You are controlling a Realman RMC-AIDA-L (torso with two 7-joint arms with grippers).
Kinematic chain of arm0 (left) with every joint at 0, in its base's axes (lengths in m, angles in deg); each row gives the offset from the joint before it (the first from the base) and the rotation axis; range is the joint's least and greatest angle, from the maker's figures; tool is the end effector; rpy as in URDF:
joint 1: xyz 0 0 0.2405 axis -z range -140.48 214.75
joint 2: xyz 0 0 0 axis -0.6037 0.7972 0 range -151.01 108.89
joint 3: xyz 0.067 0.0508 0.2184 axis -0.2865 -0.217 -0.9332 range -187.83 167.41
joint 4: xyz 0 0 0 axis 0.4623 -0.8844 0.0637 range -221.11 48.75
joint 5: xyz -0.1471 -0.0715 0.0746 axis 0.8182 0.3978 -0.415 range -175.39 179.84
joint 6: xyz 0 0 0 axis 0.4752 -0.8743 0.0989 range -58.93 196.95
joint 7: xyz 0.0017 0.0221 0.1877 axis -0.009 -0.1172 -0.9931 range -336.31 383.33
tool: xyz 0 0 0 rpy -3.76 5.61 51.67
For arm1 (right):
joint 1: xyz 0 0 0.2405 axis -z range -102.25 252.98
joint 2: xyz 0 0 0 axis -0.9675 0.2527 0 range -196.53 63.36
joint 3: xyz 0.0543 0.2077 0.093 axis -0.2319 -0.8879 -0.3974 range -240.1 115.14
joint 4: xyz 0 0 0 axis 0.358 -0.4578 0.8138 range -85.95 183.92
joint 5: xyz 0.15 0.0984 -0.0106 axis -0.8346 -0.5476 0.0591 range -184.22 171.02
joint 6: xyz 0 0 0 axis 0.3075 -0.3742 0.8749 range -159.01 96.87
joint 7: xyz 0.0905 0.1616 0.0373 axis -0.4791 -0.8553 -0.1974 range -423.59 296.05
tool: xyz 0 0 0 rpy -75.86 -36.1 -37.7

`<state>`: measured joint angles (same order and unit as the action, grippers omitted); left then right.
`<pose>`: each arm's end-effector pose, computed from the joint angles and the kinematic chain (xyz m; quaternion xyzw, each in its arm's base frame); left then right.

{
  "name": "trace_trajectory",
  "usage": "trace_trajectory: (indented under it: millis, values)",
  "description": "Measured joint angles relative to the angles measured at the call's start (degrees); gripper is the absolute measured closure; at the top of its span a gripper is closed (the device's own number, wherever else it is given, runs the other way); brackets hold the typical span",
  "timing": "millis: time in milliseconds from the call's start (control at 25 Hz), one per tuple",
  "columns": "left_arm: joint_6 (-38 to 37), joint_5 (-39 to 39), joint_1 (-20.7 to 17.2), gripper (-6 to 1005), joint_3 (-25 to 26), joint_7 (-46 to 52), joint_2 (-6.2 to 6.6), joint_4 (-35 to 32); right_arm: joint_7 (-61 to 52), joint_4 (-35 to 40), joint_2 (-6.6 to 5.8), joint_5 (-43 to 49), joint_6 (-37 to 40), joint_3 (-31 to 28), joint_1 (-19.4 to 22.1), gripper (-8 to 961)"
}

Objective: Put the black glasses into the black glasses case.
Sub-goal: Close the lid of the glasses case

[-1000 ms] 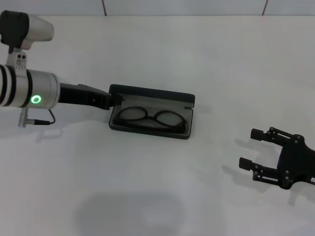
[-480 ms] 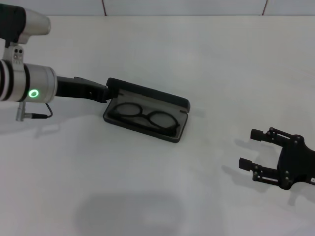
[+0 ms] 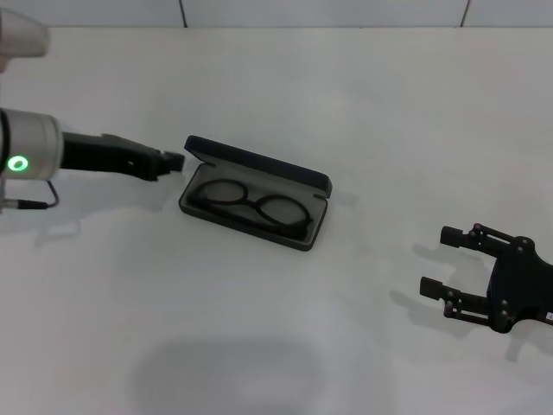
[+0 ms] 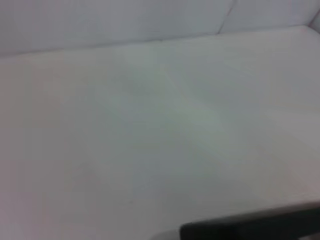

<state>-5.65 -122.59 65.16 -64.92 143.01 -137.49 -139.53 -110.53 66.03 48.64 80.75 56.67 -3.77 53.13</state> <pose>-0.2516 0.3450 -0.0080 -0.8831 -0.4161 -0.0815 0.2011 0.2356 0.2604 -0.0504 -0.9280 0.1292 0.3036 0.1729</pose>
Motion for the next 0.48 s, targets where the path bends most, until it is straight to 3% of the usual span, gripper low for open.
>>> trace_trajectory:
  millis: [160,280,360,480]
  values:
    - [-2.6,3.1,-1.8,952,4.2,0.6,-0.97,-4.1,0.0,0.0,-0.01,-0.1,0.0,0.0,0.0,185]
    - [-3.3,7.7,-3.8,952,5.0,0.8,-2.50,-8.4,0.0,0.1,0.00,-0.4,-0.1,0.0,0.0,185]
    - [-2.6,10.6,-5.1,951,4.1,0.8,-3.50,-10.7,0.0,0.1,0.00,-0.6,-0.3,0.0,0.0,185]
    - [1.8,16.7,-6.8,951,-1.5,0.6,-3.73,-11.7,0.0,0.5,0.00,-0.6,-0.7,-0.2,-0.1,185]
